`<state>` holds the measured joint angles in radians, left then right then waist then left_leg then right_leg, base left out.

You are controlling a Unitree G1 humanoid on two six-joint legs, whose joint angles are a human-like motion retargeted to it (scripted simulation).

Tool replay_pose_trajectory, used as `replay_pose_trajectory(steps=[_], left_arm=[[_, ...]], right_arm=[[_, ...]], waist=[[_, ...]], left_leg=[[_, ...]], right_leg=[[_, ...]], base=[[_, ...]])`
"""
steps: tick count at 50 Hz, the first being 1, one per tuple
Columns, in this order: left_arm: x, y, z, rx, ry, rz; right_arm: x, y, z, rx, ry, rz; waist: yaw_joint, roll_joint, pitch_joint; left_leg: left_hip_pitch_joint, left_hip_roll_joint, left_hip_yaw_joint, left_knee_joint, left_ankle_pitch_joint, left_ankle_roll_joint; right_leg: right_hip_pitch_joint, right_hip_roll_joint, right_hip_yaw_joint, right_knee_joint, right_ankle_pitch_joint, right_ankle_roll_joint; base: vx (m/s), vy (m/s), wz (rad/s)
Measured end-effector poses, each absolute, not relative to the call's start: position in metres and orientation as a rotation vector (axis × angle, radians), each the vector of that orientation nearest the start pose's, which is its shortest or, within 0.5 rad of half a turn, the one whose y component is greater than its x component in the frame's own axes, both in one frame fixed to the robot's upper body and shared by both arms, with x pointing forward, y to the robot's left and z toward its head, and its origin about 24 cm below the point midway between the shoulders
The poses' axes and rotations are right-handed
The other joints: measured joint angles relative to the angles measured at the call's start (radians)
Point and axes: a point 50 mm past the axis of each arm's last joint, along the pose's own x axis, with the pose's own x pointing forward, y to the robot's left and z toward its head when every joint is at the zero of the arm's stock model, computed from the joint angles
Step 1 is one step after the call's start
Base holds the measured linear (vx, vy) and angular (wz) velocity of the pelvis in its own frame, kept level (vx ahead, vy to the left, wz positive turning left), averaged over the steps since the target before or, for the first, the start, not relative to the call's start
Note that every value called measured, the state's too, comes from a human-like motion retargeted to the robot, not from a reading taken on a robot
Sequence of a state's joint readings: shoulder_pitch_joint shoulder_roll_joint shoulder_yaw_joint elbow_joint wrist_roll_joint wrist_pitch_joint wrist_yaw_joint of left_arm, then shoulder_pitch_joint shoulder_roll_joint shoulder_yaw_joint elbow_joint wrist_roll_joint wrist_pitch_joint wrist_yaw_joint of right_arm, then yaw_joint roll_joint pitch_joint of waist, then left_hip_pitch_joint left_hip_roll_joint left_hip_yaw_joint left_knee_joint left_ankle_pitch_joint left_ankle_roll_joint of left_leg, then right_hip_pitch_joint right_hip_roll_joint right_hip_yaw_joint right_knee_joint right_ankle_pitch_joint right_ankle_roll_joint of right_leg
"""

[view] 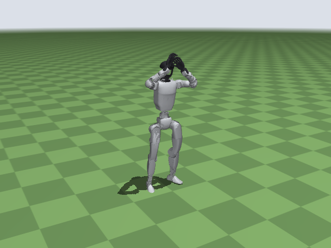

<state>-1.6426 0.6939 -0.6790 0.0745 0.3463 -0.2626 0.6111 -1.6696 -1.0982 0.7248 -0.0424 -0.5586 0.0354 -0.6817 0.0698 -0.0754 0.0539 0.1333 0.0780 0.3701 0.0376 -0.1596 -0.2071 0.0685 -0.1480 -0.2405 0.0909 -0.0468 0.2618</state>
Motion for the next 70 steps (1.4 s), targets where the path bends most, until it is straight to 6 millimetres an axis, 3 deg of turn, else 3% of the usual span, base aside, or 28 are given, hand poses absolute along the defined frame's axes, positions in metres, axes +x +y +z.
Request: replay_pose_trajectory(steps=[3, 5, 7, 12, 15, 18, 22, 27, 30, 35, 37, 40, 42, 46, 48, 50, 52, 55, 60, 62, 63, 65, 68, 70], left_arm=[[0.193, 0.084, 0.372, 0.691, -1.965, -0.023], [0.186, 0.116, 0.325, 0.594, -1.823, -0.016], [0.189, 0.144, 0.274, 0.495, -1.554, 0.043], [0.201, 0.202, 0.193, 0.380, -1.008, 0.259], [0.205, 0.220, 0.178, 0.244, -0.869, 0.332], [0.211, 0.232, 0.194, 0.186, -0.923, 0.437], [0.209, 0.229, 0.251, 0.271, -1.225, 0.516], [0.199, 0.192, 0.328, 0.383, -1.619, 0.442], [0.213, 0.165, 0.389, 0.555, -1.746, 0.440], [0.271, 0.134, 0.502, 0.868, -1.555, 0.666], [0.287, 0.134, 0.520, 1.024, -1.442, 0.753], [0.288, 0.125, 0.522, 1.212, -1.487, 0.789], [0.276, 0.112, 0.505, 1.183, -1.658, 0.724], [0.239, 0.109, 0.428, 1.024, -1.894, 0.490], [0.221, 0.122, 0.386, 0.996, -1.912, 0.408], [0.206, 0.140, 0.361, 1.005, -1.896, 0.407], [0.201, 0.156, 0.363, 1.056, -1.878, 0.502], [0.204, 0.187, 0.402, 1.186, -1.803, 0.763], [0.220, 0.290, 0.493, 1.133, -1.370, 1.335], [0.222, 0.329, 0.502, 1.163, -1.116, 1.456], [0.225, 0.339, 0.502, 1.210, -1.022, 1.459], [0.243, 0.329, 0.498, 1.343, -0.985, 1.353], [0.287, 0.243, 0.466, 1.615, -1.229, 0.874], [0.298, 0.173, 0.431, 1.792, -1.430, 0.496]], right_arm=[[0.178, -0.125, 0.399, -1.153, -1.966, -0.485], [0.160, -0.137, 0.351, -0.993, -1.918, -0.348], [0.154, -0.146, 0.310, -0.902, -1.776, -0.279], [0.174, -0.178, 0.263, -0.885, -1.395, -0.314], [0.184, -0.191, 0.257, -0.937, -1.311, -0.398], [0.186, -0.196, 0.263, -0.977, -1.347, -0.495], [0.183, -0.193, 0.272, -0.971, -1.415, -0.536], [0.185, -0.181, 0.273, -0.936, -1.443, -0.471], [0.191, -0.172, 0.277, -0.893, -1.457, -0.433], [0.199, -0.157, 0.275, -0.778, -1.469, -0.369], [0.199, -0.151, 0.269, -0.747, -1.456, -0.325], [0.194, -0.144, 0.257, -0.699, -1.427, -0.251], [0.188, -0.141, 0.251, -0.668, -1.410, -0.210], [0.183, -0.142, 0.242, -0.686, -1.367, -0.147], [0.182, -0.145, 0.237, -0.707, -1.343, -0.129], [0.180, -0.150, 0.233, -0.713, -1.309, -0.124], [0.178, -0.159, 0.225, -0.725, -1.248, -0.140], [0.178, -0.173, 0.213, -0.767, -1.136, -0.158], [0.178, -0.193, 0.212, -0.822, -1.094, -0.264], [0.180, -0.196, 0.215, -0.840, -1.111, -0.315], [0.181, -0.197, 0.217, -0.839, -1.118, -0.340], [0.184, -0.198, 0.219, -0.802, -1.131, -0.397], [0.187, -0.194, 0.218, -0.698, -1.130, -0.441], [0.188, -0.188, 0.215, -0.650, -1.126, -0.421]], waist=[[-0.024, -0.019, 0.022], [-0.026, -0.039, 0.036], [0.001, -0.053, 0.034], [0.053, -0.084, 0.082], [0.089, -0.094, 0.086], [0.113, -0.089, 0.081], [0.119, -0.068, 0.064], [0.072, -0.021, 0.042], [0.015, 0.019, 0.040], [-0.080, 0.075, 0.030], [-0.114, 0.091, 0.029], [-0.164, 0.105, 0.041], [-0.192, 0.108, 0.063], [-0.225, 0.121, 0.120], [-0.236, 0.124, 0.145], [-0.245, 0.125, 0.158], [-0.246, 0.131, 0.149], [-0.246, 0.163, 0.112], [-0.232, 0.222, 0.073], [-0.227, 0.230, 0.066], [-0.224, 0.227, 0.065], [-0.215, 0.204, 0.071], [-0.211, 0.154, 0.081], [-0.228, 0.133, 0.077]], left_leg=[[-0.003, -0.014, -0.018, 0.003, -0.005, 0.013], [-0.007, -0.017, -0.024, 0.001, -0.006, 0.015], [-0.012, -0.012, -0.016, -0.005, -0.004, 0.014], [-0.023, -0.009, -0.033, -0.008, 0.000, 0.020], [-0.025, -0.013, -0.041, -0.014, 0.003, 0.030], [-0.021, -0.016, -0.046, -0.024, 0.006, 0.036], [-0.014, -0.018, -0.046, -0.034, 0.006, 0.033], [-0.009, -0.028, -0.047, -0.028, 0.005, 0.026], [-0.014, -0.037, -0.060, -0.017, 0.006, 0.024], [-0.036, -0.045, -0.082, -0.020, 0.027, 0.013], [-0.042, -0.045, -0.082, -0.030, 0.037, 0.006], [-0.043, -0.042, -0.068, -0.042, 0.045, -0.005], [-0.036, -0.038, -0.045, -0.044, 0.042, -0.010], [-0.013, -0.025, 0.025, -0.033, 0.023, -0.013], [-0.005, -0.017, 0.064, -0.023, 0.012, -0.015], [0.002, -0.011, 0.099, -0.015, 0.004, -0.018], [0.005, -0.006, 0.124, -0.013, 0.001, -0.022], [0.006, 0.000, 0.147, -0.020, 0.007, -0.028], [0.016, 0.016, 0.170, -0.046, 0.027, -0.035], [0.019, 0.026, 0.179, -0.046, 0.029, -0.034], [0.021, 0.030, 0.182, -0.044, 0.029, -0.031], [0.021, 0.035, 0.181, -0.034, 0.026, -0.019], [0.007, 0.034, 0.151, -0.010, 0.018, 0.000], [-0.014, 0.028, 0.115, 0.005, 0.016, 0.007]], right_leg=[[0.006, -0.017, -0.010, 0.004, -0.009, 0.000], [0.005, -0.019, -0.015, 0.001, -0.011, 0.000], [0.004, -0.009, -0.010, -0.022, 0.002, 0.000], [-0.003, -0.008, -0.031, -0.013, -0.004, 0.000], [-0.003, -0.012, -0.040, -0.010, -0.005, 0.000], [-0.001, -0.015, -0.046, -0.008, -0.005, 0.000], [0.005, -0.015, -0.047, -0.013, -0.004, 0.000], [0.014, -0.025, -0.044, -0.014, -0.005, 0.000], [0.018, -0.039, -0.053, -0.006, -0.009, 0.000], [0.004, -0.049, -0.076, 0.002, -0.006, 0.000], [-0.007, -0.048, -0.078, 0.001, -0.002, 0.000], [-0.021, -0.042, -0.067, -0.002, 0.006, 0.000], [-0.026, -0.035, -0.045, -0.003, 0.010, 0.000], [-0.039, -0.016, 0.024, -0.003, 0.016, 0.000], [-0.049, -0.005, 0.062, -0.002, 0.018, 0.000], [-0.059, 0.005, 0.095, -0.002, 0.019, 0.000], [-0.066, 0.014, 0.118, -0.007, 0.022, 0.000], [-0.076, 0.026, 0.136, -0.016, 0.026, 0.000], [-0.090, 0.054, 0.148, -0.015, 0.034, 0.000], [-0.094, 0.067, 0.155, -0.012, 0.038, 0.000], [-0.095, 0.072, 0.157, -0.010, 0.040, 0.000], [-0.094, 0.076, 0.158, -0.004, 0.042, 0.000], [-0.085, 0.064, 0.137, 0.002, 0.038, 0.000], [-0.081, 0.047, 0.106, 0.002, 0.034, 0.000]], base=[[0.02, 0.04, 0.23], [0.00, 0.00, 0.00], [0.00, 0.00, 0.00], [0.00, -0.01, 0.04], [-0.01, 0.01, 0.18], [0.00, 0.00, 0.00], [0.00, 0.00, 0.00], [-0.01, 0.02, 0.02], [-0.04, 0.06, 0.18], [-0.05, 0.04, 0.20], [0.00, 0.00, 0.00], [-0.02, 0.00, -0.20], [-0.02, 0.00, -0.56], [-0.01, -0.02, -0.89], [0.01, -0.04, -1.00], [0.03, -0.05, -0.87], [0.04, -0.05, -0.66], [0.05, -0.05, -0.38], [0.03, -0.07, -0.23], [0.02, -0.09, -0.27], [0.01, -0.08, -0.18], [0.00, -0.03, -0.05], [-0.01, 0.00, 0.43], [-0.01, 0.07, 0.90]])
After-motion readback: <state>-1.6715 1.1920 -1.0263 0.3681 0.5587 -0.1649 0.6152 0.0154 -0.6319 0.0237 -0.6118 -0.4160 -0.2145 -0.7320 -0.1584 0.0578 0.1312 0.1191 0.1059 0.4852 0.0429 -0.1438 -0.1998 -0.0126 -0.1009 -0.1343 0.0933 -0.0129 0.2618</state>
